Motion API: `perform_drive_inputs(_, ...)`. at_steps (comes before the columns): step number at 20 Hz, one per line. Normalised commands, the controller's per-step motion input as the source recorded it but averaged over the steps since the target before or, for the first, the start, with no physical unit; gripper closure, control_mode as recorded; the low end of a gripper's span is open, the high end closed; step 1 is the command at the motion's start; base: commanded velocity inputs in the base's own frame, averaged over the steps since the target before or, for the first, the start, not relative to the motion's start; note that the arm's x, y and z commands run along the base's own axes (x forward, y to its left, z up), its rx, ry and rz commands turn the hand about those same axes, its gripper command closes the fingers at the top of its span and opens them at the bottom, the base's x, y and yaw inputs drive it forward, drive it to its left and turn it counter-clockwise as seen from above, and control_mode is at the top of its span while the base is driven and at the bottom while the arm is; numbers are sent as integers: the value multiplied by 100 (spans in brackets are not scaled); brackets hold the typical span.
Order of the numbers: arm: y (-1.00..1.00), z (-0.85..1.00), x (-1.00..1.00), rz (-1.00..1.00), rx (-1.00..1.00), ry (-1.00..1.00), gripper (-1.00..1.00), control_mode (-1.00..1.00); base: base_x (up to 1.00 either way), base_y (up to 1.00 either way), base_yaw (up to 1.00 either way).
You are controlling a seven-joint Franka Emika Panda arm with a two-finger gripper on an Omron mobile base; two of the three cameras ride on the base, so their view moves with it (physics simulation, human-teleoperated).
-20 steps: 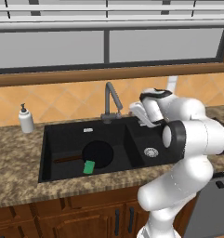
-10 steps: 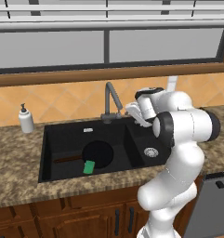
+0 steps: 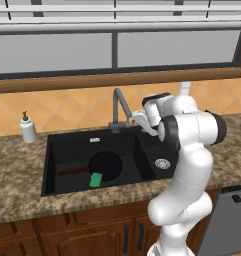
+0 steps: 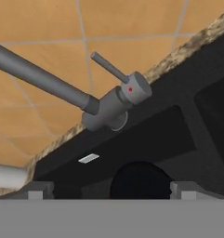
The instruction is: Pick the pan and sponge and place them into the sink. Then turn on the water.
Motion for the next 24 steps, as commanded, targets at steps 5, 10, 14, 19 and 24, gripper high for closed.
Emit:
perform_drive_inputs(5,4,-10,29,0,0,0,-100,-100,0,0,0)
perform_drive_inputs(10,0,-10,29,0,0,0,-100,-100,0,0,0)
perform_drive_inputs(14,1,-11,29,0,0,-1,-100,-100,0,0,0)
perform_drive_inputs(19,2,-14,34,0,0,0,-100,-100,0,0,0)
perform_drive_inputs(24,7,-17,31,1,0,0,-100,-100,0,0,0)
